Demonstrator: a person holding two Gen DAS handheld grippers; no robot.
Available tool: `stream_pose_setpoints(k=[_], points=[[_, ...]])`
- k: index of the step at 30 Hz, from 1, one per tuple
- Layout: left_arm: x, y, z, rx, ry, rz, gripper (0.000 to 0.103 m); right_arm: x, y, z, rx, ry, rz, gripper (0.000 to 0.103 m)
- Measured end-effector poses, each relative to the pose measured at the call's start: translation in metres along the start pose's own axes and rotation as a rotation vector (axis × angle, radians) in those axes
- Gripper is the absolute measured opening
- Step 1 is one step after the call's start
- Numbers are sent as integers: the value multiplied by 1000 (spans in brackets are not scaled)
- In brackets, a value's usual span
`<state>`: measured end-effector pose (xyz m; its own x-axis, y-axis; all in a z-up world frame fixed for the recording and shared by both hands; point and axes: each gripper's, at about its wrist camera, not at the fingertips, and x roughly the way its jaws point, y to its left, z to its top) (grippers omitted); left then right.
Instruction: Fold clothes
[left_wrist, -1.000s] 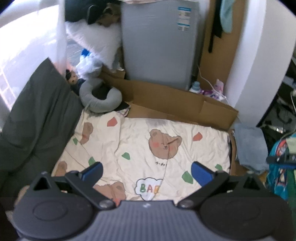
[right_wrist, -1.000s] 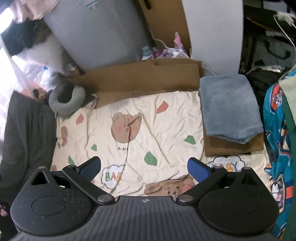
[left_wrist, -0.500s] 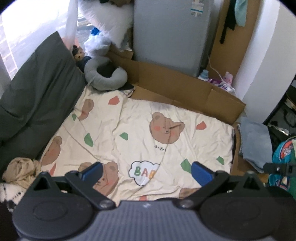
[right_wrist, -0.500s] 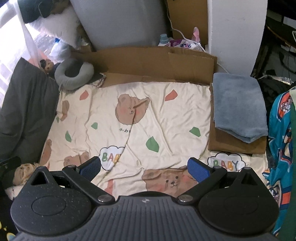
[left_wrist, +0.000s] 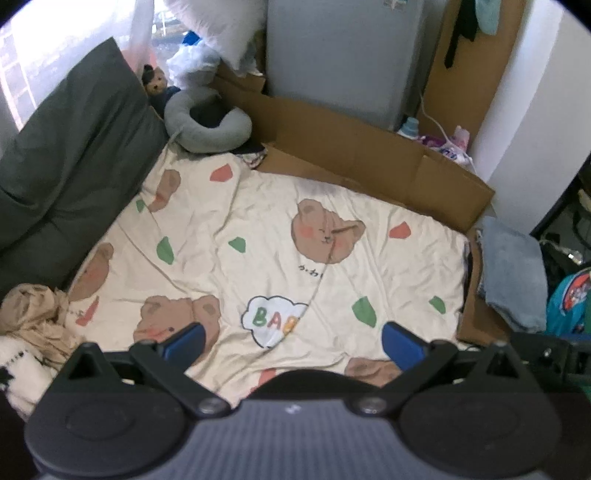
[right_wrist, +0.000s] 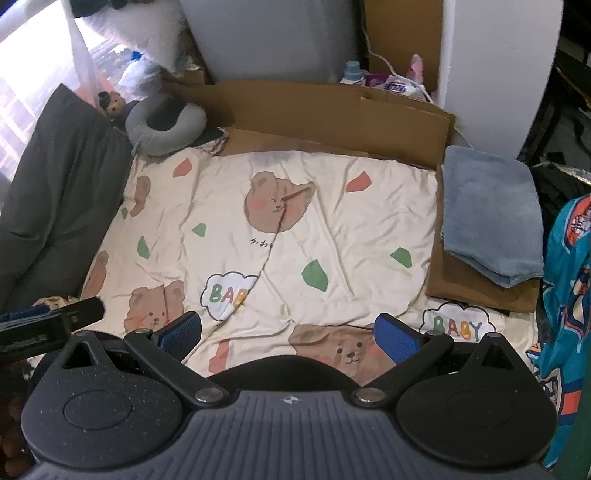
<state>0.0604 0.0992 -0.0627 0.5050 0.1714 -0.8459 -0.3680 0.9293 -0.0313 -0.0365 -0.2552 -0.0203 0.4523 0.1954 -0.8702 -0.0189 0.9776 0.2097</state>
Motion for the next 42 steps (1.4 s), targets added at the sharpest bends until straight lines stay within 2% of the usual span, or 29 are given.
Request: stream_pose_setpoints(k=[3,9,15,23,42], points=[[0,-5,-2,19,-7,5,102,1,2,-2,-8,-3,-4,103],[11,-5,-3,-5,2,0,102,2,5,-5,-20,-41,-12,103],[16,-14,-2,48,-1,22,102,9,15,-2,-79,-21,-23,102],[20,-8,-1,22,4,12,101,10,14,-1,-72,-24,-25,102],[19,-11,-2,49,-11,31,98,10,12,-2,-76,-35,-34,102]])
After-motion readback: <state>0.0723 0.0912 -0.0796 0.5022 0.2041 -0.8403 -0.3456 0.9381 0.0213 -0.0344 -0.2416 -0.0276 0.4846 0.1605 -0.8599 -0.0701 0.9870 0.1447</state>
